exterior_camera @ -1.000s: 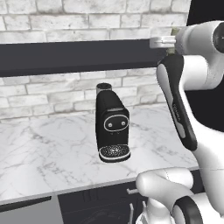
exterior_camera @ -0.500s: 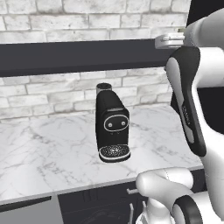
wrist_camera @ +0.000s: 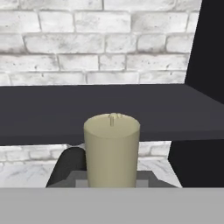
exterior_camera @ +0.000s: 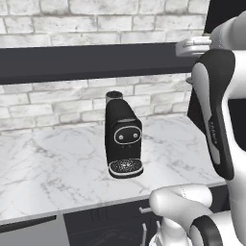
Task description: Get the candle and the wine from the cabinet and move them to the dining counter.
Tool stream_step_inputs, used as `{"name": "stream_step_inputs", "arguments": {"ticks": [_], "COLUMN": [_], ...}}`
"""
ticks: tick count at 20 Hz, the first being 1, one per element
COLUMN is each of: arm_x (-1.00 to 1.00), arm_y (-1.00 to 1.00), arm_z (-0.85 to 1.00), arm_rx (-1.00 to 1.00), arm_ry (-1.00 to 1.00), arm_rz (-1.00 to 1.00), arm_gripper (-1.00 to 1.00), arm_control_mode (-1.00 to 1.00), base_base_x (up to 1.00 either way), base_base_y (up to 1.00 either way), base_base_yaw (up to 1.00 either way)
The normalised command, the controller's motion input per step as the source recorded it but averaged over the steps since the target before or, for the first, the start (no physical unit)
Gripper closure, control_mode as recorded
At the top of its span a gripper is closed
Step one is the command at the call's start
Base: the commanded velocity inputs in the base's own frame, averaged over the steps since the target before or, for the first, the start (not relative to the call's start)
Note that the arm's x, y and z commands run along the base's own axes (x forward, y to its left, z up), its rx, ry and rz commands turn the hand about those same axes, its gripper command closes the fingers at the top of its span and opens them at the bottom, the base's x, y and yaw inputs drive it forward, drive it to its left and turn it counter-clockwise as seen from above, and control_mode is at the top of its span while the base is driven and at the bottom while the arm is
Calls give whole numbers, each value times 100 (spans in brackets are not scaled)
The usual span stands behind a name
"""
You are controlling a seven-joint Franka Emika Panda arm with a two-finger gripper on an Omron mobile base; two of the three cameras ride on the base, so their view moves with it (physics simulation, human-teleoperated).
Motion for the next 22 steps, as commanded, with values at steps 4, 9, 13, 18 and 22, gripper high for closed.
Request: {"name": "stream_step_inputs", "arguments": {"ticks": [4, 9, 13, 18, 22], "arm_x": [-43, -16, -13, -7, 0], "arm_y": [0, 0, 0, 0, 0], "arm_z": [-20, -15, -29, -20, 0], "arm_rx": [0, 0, 0, 0, 0], "arm_ry": [2, 0, 0, 0, 0], "arm_rz": [0, 0, 0, 0, 0], "arm_gripper": [100, 100, 100, 100, 100], "arm_control_mode": [-100, -100, -100, 100, 100], "base_base_x": [0, 0, 0, -5, -58], "base_base_y": [0, 0, 0, 0, 0], "base_base_yaw": [0, 0, 0, 0, -1]}}
